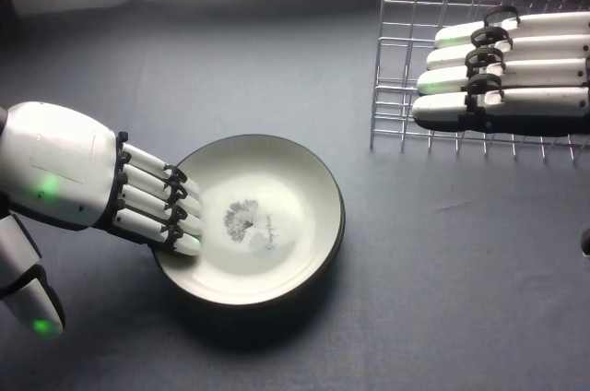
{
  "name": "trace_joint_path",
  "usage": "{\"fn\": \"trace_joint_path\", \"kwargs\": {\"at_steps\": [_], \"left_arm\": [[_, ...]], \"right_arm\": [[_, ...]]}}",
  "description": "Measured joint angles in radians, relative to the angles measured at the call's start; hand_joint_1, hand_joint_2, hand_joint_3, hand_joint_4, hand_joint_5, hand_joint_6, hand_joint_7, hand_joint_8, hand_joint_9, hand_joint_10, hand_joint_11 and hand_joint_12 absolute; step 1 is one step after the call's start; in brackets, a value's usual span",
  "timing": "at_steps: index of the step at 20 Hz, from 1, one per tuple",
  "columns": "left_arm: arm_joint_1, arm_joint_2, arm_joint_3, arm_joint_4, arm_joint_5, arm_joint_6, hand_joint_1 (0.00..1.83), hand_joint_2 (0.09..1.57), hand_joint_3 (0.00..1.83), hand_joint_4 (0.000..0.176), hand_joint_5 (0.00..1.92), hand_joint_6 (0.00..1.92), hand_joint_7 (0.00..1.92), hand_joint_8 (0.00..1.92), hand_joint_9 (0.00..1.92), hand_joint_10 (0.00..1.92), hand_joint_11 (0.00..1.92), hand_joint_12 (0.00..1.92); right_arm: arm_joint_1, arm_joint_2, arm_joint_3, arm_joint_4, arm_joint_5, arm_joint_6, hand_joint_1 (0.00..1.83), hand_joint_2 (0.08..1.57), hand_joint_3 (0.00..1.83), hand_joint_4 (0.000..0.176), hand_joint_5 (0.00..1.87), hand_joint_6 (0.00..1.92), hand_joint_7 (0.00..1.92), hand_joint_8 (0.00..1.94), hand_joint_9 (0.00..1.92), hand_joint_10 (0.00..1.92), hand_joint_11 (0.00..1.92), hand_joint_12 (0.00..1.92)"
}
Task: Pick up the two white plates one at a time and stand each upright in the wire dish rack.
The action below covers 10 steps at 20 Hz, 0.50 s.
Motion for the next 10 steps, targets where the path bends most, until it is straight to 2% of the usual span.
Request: {"fn": "trace_joint_path", "kwargs": {"at_steps": [7, 10], "left_arm": [[0.015, -0.004, 0.004, -0.003, 0.000, 0.005, 0.00, 1.01, 0.00, 0.000, 0.07, 0.00, 0.05, 0.00, 0.05, 0.00, 0.00, 0.28], [0.025, -0.016, 0.018, -0.015, -0.003, 0.010, 0.00, 1.01, 0.00, 0.000, 0.06, 0.00, 0.04, 0.00, 0.04, 0.00, 0.00, 0.25]], "right_arm": [[0.000, 0.000, 0.000, 0.000, 0.000, 0.000, 1.04, 0.82, 0.01, 0.000, 0.00, 0.00, 0.00, 0.00, 0.00, 0.00, 0.00, 0.00], [0.000, 0.000, 0.000, 0.000, 0.000, 0.000, 1.07, 0.82, 0.01, 0.000, 0.00, 0.00, 0.00, 0.00, 0.00, 0.00, 0.00, 0.00]]}}
